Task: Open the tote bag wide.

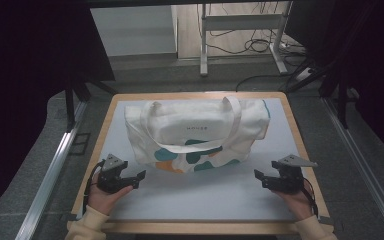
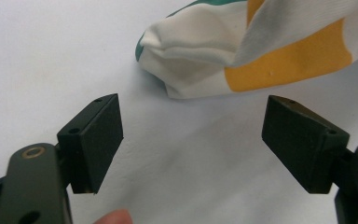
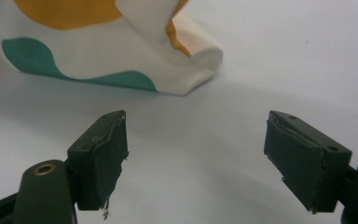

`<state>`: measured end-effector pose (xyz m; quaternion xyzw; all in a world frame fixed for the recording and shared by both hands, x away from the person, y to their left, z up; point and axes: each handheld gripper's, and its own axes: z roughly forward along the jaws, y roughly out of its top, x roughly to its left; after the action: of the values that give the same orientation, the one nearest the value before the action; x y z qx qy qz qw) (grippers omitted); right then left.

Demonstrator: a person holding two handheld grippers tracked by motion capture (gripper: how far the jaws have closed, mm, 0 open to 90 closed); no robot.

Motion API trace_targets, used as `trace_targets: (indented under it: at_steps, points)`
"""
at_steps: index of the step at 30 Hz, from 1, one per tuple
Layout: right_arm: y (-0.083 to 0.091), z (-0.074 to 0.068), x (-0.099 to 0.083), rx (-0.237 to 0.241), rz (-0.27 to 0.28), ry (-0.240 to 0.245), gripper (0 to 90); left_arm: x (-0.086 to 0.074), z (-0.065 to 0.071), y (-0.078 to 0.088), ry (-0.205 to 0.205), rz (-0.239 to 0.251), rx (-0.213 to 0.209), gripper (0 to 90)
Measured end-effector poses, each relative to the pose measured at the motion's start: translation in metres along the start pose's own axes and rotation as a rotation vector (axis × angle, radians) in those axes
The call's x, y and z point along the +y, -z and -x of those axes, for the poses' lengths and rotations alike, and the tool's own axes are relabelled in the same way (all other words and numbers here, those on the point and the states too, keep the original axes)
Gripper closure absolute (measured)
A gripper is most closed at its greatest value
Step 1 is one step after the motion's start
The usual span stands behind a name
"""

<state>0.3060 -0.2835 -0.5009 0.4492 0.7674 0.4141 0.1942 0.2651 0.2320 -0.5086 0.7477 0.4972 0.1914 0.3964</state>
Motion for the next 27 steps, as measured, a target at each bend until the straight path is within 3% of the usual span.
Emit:
trace_targets:
  at_steps: [9,27]
  points:
    - [0.007,-0.005,0.016,0.038,0.05,0.006,24.4,0.012,0.0,0.015,0.011,0.057,-0.023,19.8]
    - [0.017,-0.006,0.041,0.056,0.095,0.04,27.3,0.031,0.004,0.026,-0.013,0.079,-0.046,19.3]
